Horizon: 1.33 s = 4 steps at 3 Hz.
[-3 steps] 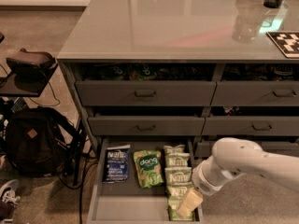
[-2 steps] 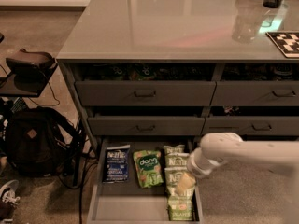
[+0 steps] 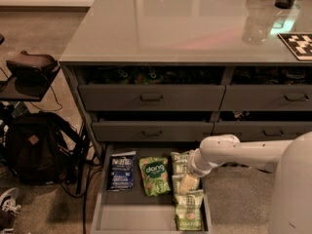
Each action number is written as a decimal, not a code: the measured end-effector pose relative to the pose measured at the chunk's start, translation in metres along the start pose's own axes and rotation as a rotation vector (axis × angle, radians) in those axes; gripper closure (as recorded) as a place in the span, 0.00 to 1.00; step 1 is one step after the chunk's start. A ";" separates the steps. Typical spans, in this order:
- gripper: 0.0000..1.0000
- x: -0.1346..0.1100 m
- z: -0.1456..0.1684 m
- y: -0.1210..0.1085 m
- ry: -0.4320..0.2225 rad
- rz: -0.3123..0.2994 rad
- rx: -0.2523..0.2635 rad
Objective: Pick green jalapeno chip bag from bottom drawer and place on counter
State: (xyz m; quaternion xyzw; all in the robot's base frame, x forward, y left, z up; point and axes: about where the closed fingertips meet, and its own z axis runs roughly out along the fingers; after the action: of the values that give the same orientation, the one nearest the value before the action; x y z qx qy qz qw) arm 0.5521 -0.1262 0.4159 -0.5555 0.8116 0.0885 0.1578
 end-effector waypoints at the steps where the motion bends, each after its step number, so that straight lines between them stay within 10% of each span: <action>1: 0.00 0.000 0.000 0.000 0.000 0.000 0.000; 4: 0.00 0.122 0.026 0.009 0.084 -0.007 -0.003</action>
Offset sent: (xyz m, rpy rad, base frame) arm -0.0375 -0.0984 -0.0031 -0.0972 -0.0891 -0.0424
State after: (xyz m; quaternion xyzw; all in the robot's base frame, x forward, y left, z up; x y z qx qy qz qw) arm 0.5076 -0.2208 0.3479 -0.5615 0.8156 0.0655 0.1231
